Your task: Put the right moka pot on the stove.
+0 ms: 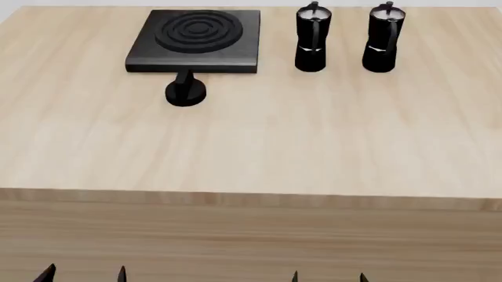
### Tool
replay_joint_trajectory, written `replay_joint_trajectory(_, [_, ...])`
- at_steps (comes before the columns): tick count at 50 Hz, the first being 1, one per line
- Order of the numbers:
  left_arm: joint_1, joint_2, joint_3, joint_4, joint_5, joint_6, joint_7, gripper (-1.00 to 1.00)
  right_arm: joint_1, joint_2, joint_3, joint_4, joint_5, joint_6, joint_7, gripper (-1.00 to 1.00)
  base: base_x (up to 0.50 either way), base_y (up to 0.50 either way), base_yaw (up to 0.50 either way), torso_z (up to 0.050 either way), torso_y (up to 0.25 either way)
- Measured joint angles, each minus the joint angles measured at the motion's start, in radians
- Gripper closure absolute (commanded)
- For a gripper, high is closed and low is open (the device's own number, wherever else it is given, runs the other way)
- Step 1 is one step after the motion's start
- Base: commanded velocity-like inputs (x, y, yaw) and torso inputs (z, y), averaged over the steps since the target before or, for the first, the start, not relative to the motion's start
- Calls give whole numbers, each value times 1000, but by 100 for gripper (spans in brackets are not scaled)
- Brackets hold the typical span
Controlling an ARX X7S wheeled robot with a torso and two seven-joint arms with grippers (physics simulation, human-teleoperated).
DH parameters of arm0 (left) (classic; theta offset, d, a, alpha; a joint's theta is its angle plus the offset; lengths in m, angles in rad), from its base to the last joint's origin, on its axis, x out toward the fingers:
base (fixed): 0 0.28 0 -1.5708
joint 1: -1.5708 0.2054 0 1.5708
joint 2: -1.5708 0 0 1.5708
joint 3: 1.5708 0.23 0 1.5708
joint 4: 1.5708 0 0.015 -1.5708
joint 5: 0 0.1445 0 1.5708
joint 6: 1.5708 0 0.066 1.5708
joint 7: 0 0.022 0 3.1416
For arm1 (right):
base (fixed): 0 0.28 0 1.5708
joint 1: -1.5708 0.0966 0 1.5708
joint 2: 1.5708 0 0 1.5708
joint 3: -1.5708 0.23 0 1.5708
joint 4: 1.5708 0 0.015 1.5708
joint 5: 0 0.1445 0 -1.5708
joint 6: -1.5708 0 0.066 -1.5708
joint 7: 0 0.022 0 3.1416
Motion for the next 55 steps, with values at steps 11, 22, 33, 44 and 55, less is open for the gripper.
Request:
replay_joint_trajectory(11, [5,-17,25,-8,-14,5,-24,-100,-4,16,-22,7,28,-20,20,-100,0,0,0,0,0])
replay_joint_trajectory(22, [-2,-41,45,-10,-51,5,-42,-100,2,39,-52,17,40,-46,52,-100,0,0,0,25,0])
replay_joint_trajectory(33, [-6,-59,64,-11,-77,9,-59,-100,9,57,-76,22,50,-55,82,-100,0,0,0,40,0])
replay_joint_trajectory(44, [-7,-73,81,-10,-93,11,-78,-100,11,73,-94,16,57,-51,106,-100,0,0,0,40,0])
replay_joint_trajectory(55, [-8,-86,95,-10,-107,19,-92,-100,14,84,-109,15,56,-47,132,-100,0,0,0,49,0])
